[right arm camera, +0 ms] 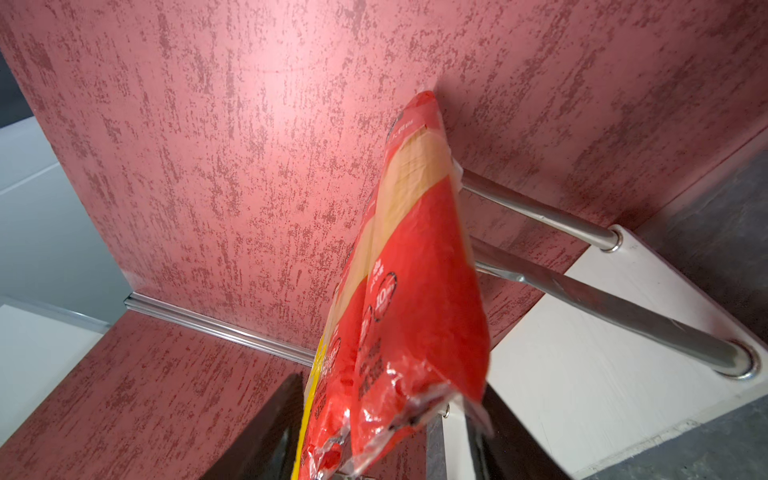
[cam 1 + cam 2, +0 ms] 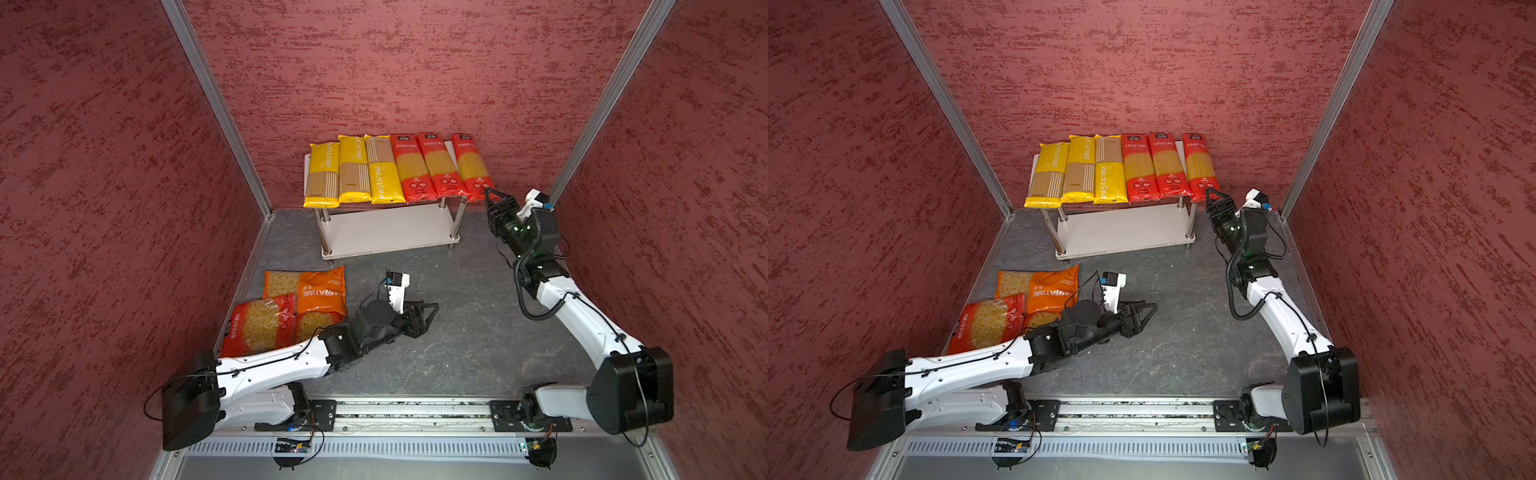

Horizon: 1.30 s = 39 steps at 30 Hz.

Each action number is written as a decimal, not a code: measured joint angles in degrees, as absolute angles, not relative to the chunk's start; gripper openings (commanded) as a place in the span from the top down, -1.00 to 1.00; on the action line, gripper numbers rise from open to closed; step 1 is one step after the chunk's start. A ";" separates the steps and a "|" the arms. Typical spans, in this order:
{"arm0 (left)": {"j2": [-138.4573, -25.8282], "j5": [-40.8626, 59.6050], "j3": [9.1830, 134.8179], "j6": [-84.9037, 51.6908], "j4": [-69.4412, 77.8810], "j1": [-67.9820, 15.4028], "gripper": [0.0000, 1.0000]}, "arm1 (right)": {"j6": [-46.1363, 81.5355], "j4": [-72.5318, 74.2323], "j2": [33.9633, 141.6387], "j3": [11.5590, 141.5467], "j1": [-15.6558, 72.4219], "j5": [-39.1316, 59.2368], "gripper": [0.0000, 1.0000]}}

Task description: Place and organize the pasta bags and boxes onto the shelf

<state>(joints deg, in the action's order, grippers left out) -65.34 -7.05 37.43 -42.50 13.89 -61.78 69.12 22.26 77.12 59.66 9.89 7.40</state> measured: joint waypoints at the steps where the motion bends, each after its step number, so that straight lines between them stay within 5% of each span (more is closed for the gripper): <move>1: -65.30 -7.22 37.36 -42.39 13.82 -61.78 -0.13 | 69.49 22.22 77.58 59.77 9.89 7.38 -0.26; 6: -65.30 -7.62 37.30 -41.93 13.72 -61.78 -0.13 | 71.16 22.20 80.31 61.04 9.89 7.40 -0.20; 16: -65.30 -7.68 37.28 -41.69 13.72 -61.78 -0.13 | 70.61 21.54 85.12 67.64 9.63 10.87 0.69; 27: -65.30 -7.79 36.58 -41.58 13.82 -61.78 -0.13 | 69.84 20.40 91.18 75.02 8.38 18.72 0.93; 32: -65.30 -7.81 36.29 -41.56 13.82 -61.78 -0.13 | 70.06 20.05 92.77 76.79 8.14 20.95 0.78; 35: -65.30 -7.84 36.29 -41.52 13.82 -61.78 -0.13 | 70.22 20.05 92.75 76.73 8.12 21.17 0.26; 39: -65.21 -7.86 36.14 -41.52 13.85 -61.78 -0.13 | 69.45 19.90 91.57 75.11 8.82 22.11 -0.03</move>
<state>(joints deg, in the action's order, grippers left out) -65.21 -7.86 36.14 -41.52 13.85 -61.78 69.45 19.90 91.57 75.11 8.82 22.11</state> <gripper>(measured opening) 0.567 0.475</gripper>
